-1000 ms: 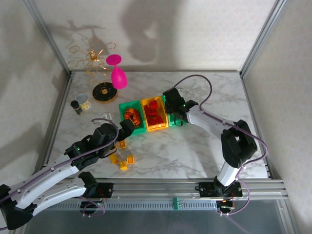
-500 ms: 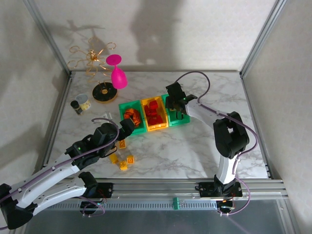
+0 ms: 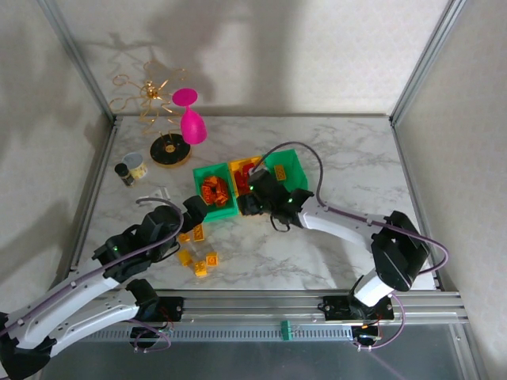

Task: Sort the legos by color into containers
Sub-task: Pick up the lego from the center of the table.

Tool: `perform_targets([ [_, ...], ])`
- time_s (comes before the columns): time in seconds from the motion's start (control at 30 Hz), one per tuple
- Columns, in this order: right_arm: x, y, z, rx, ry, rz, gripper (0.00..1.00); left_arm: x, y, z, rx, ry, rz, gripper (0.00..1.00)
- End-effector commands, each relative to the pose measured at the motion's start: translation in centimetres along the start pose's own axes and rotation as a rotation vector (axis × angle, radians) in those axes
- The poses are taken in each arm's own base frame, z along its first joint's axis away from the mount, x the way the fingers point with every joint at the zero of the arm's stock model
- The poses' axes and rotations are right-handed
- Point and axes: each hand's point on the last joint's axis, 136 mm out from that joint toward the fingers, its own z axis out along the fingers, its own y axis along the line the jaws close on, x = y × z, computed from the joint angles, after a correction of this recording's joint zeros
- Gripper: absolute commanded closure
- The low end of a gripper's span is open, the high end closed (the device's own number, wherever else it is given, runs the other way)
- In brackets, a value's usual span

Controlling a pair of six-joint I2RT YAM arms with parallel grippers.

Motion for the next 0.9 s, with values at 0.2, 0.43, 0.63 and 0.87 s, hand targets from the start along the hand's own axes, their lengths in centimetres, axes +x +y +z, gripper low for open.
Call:
perform_targets([
  [0.2,4.1,11.3,2.0,-0.240,0.014,-0.099,0.23,-1.2,3.4,-1.8,-0.120,-0.046,-0.023,0.00],
  [0.43,5.6,15.6,4.6,-0.283,0.021,-0.154,0.20,-2.5,4.5,-3.6,-0.143,-0.089,-0.073,0.00],
  [0.63,6.0,17.1,7.7,-0.264,0.052,-0.169,0.18,-3.0,5.5,-4.4,-0.158,-0.114,-0.102,0.00],
  [0.87,6.9,16.4,10.4,-0.163,0.095,-0.160,0.19,-3.1,5.8,-4.7,-0.153,-0.127,-0.116,0.00],
])
